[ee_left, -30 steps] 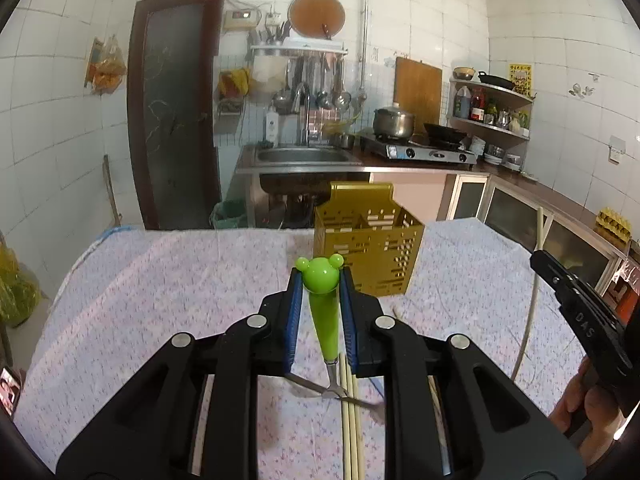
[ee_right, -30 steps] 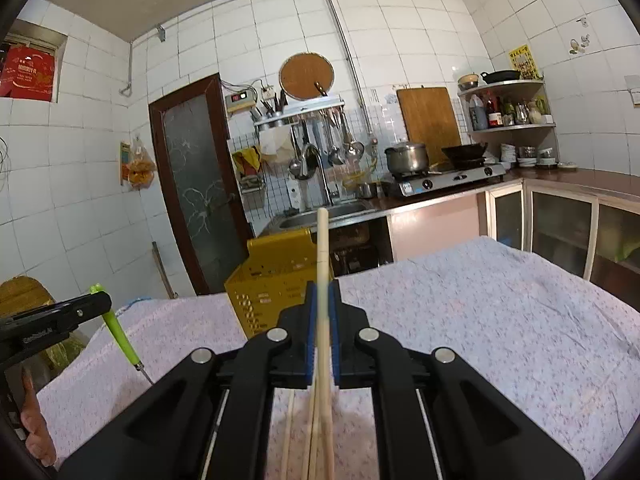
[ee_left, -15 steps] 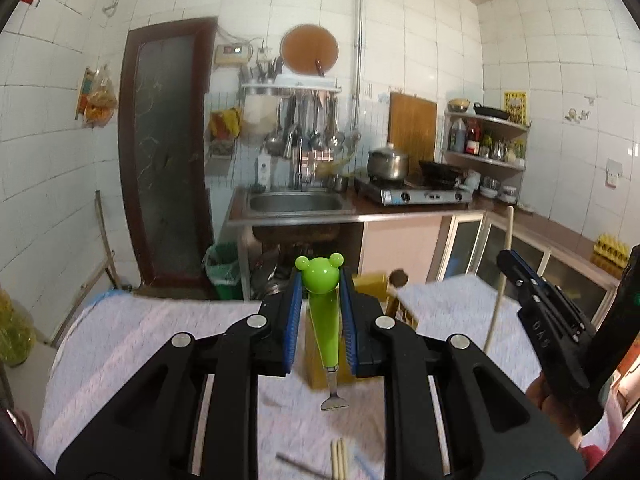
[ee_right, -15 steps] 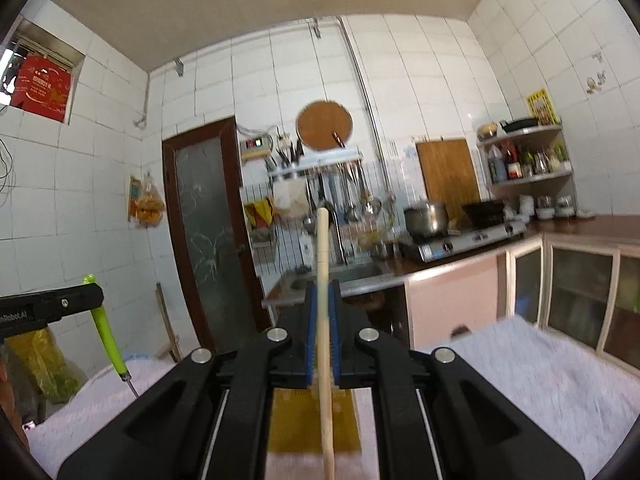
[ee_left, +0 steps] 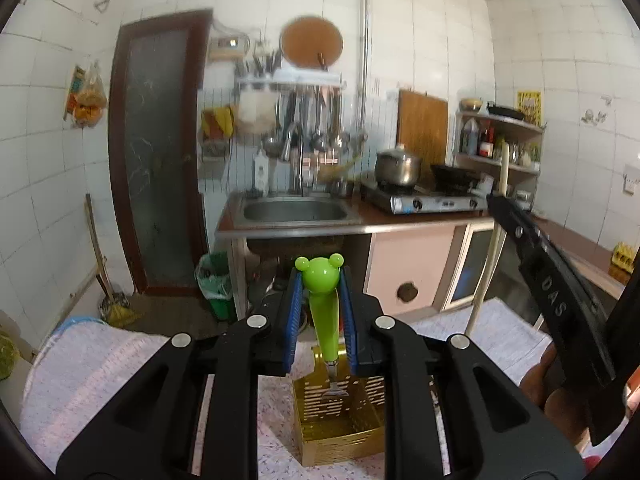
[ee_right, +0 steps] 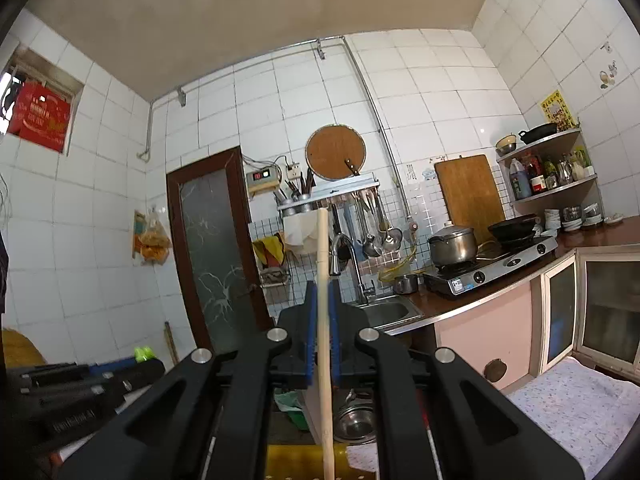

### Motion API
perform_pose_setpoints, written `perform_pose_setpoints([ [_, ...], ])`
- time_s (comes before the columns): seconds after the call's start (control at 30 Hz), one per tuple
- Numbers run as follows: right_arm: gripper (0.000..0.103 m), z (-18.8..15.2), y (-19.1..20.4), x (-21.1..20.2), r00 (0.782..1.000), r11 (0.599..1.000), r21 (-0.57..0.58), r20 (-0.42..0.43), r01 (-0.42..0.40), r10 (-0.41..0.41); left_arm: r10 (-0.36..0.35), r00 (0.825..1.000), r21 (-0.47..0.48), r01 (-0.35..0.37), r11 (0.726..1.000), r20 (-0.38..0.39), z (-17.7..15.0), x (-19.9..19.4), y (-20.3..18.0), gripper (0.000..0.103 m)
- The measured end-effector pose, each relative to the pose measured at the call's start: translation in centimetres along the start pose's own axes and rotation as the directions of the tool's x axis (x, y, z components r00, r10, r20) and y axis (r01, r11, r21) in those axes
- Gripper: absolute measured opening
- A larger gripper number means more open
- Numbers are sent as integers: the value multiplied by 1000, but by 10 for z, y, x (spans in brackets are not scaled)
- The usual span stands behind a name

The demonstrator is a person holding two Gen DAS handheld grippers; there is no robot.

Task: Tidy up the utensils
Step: 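Carry fork and chopstick over the yellow holder and lower them in, then open both tools and return them to the remaining utensils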

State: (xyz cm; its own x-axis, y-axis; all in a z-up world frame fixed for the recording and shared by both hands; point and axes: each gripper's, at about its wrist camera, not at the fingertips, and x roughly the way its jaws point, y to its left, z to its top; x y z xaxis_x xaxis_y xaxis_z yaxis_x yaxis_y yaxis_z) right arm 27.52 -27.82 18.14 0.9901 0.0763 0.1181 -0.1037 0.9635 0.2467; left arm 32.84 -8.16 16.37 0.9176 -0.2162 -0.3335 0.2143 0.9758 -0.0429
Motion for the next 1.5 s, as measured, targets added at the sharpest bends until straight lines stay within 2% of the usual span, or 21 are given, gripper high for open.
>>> perform_pose_setpoints([
  [0.2,6,-43,-9,26,997,1000,-4,-71,14,-15,10,997,-17,-11,1000,-71,-36,40,11,18],
  [0.37,7,-68,-11,23,988,999,-33,-150,23,-28,5,993,-32,-8,999,-114,-52,44,19,18],
  [0.4,8,-69,-11,21,985,999,-43,-171,25,-32,3,993,-35,-7,999,-120,-53,41,22,21],
  [0.43,20,-69,-10,18,978,998,-59,-203,27,-38,3,993,-36,-8,999,-120,-54,36,24,32],
  [0.47,51,-68,-9,15,974,997,-69,-219,37,-51,8,993,-36,-12,999,-116,-53,30,26,42],
  [0.5,60,-66,-10,10,972,996,-75,-227,52,-67,18,994,-43,-22,999,-104,-51,19,30,58],
  [0.53,62,-61,-11,1,971,995,-74,-226,69,-84,24,996,-51,-29,998,-91,-49,10,34,65],
  [0.6,62,-53,-11,-12,965,992,-86,-239,93,-111,35,996,-59,-40,997,-84,-43,-10,41,71],
  [0.73,63,-32,-13,-48,950,988,-86,-277,129,-148,76,994,-82,-83,993,-79,-39,-49,58,93],
  [0.8,65,-29,-11,-63,939,985,-103,-302,139,-164,107,991,-92,-115,989,-84,-44,-70,67,98],
  [0.97,65,-49,-5,-102,889,977,-159,-415,140,-194,135,977,-97,-152,984,-166,-73,-89,80,98],
  [1.07,65,-74,-5,-120,847,975,-171,-490,140,-207,134,960,-90,-160,983,-247,-104,-90,83,98],
  [1.13,65,-90,-5,-125,815,975,-169,-540,141,-212,128,946,-85,-160,983,-298,-125,-86,81,98],
  [1.23,65,-123,-4,-131,753,974,-174,-620,143,-221,116,919,-74,-155,985,-376,-157,-77,78,98],
  [1.33,65,-148,-4,-130,699,976,-173,-681,135,-218,116,892,-57,-156,986,-438,-184,-67,73,98],
  [1.4,65,-159,-5,-127,679,974,-183,-699,134,-224,120,878,-47,-159,986,-463,-197,-63,71,98],
  [1.5,64,-179,-8,-117,636,971,-198,-734,136,-238,131,867,-36,-168,985,-481,-212,-57,69,98],
])
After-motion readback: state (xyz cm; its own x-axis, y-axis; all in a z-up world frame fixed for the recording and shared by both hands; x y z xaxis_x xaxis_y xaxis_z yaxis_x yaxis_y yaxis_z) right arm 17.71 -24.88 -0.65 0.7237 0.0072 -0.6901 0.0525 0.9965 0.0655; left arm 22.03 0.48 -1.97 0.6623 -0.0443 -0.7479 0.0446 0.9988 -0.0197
